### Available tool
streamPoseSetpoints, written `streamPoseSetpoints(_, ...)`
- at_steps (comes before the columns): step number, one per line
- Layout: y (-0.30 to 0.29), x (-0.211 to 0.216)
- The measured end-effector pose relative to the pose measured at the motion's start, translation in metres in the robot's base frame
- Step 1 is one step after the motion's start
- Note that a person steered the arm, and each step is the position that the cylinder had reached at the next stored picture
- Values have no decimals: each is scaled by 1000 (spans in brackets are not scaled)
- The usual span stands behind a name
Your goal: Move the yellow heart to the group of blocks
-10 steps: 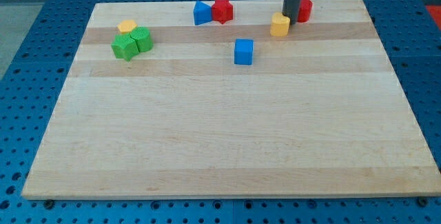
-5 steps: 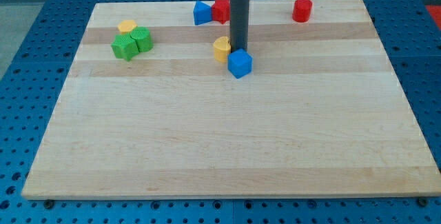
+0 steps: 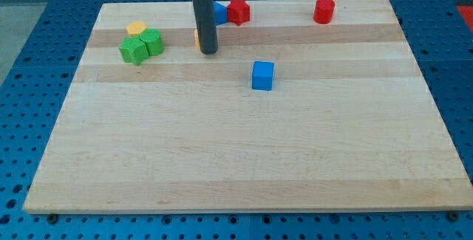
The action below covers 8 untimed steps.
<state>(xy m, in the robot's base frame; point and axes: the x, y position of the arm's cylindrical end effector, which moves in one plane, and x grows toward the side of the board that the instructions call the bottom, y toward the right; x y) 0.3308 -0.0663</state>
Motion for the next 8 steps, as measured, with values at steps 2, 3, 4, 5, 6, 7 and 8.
streamPoseSetpoints(2, 37, -13)
streamPoseSetpoints(3, 37, -35)
streamPoseSetpoints(4, 7, -31)
streamPoseSetpoints(5, -30, -25)
streamPoseSetpoints(6, -62, -25)
streamPoseSetpoints(7, -57, -9)
streamPoseSetpoints(8, -28, 31)
